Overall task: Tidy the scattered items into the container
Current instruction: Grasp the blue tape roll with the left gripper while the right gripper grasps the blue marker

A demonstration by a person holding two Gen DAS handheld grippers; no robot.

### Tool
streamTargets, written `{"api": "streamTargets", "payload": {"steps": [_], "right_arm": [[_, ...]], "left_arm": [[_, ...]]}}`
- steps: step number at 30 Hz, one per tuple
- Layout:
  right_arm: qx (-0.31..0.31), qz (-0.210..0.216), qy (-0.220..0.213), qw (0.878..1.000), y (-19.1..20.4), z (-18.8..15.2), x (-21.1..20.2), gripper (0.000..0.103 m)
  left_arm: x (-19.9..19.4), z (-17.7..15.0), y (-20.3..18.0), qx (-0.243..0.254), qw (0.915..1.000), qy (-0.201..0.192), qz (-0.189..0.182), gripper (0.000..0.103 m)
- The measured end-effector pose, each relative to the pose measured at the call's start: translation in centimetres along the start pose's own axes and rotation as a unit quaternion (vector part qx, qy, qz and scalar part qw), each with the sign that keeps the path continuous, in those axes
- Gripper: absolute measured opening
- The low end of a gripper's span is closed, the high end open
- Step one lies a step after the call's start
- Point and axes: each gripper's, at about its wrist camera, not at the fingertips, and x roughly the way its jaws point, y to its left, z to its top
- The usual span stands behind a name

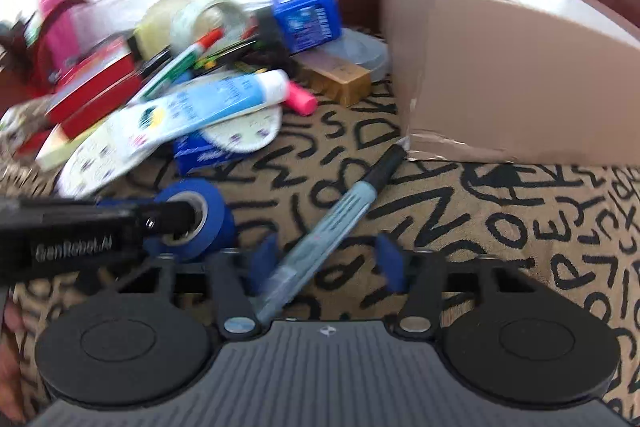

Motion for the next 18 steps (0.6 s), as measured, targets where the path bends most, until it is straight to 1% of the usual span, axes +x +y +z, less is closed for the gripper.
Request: {"api": "streamTargets", "payload": {"steps": [1,2,4,7,11,12,13,14,15,18], "right_arm": [[-0.007,0.003,0.003,1.0,0.0,-0.2,-0.4,0.034],[-0.01,0.007,0.006,1.0,-0.2,-0.4,-0.8,0.029],[-0.012,0.019,0.014,1.0,-0.7,-1.1,-1.7,0.023],[-0.026,0.03,0.026,0.999,-1.2,-2.3,-3.3,0.018],[-0.053,0.043,0.04,0.997,-1.4,-4.4,-5.7,0.018],[-0.06,0.045,0.042,0.996,-1.4,-4.9,-6.2,0.019],[-0.067,0.044,0.041,0.996,-1.3,-5.2,-6.6,0.02],[-0.071,0.041,0.039,0.996,-1.1,-5.5,-6.8,0.022],[-0.074,0.038,0.038,0.996,-0.9,-5.6,-6.9,0.023],[-0.078,0.03,0.033,0.996,-0.5,-5.6,-6.8,0.031]], "left_arm": [[-0.3,-0.3,0.0,0.002,1.0,0.003,-0.001,0.017],[-0.7,-0.6,0.0,0.005,1.0,0.005,-0.003,0.017],[-1.5,-1.4,0.0,0.014,0.9998,0.012,-0.006,0.017],[-3.0,-2.7,-0.1,0.035,0.9991,0.024,-0.007,0.017],[-5.2,-4.6,-0.2,0.061,0.9966,0.052,-0.019,0.017],[-5.6,-5.1,-0.2,0.066,0.9961,0.056,-0.019,0.023],[-5.9,-5.5,-0.3,0.07,0.9958,0.057,-0.018,0.027],[-6.1,-5.7,-0.4,0.072,0.9957,0.056,-0.017,0.033],[-6.1,-5.8,-0.4,0.07,0.9959,0.055,-0.017,0.041],[-5.9,-5.9,-0.8,0.067,0.9963,0.052,-0.017,0.049]]}}
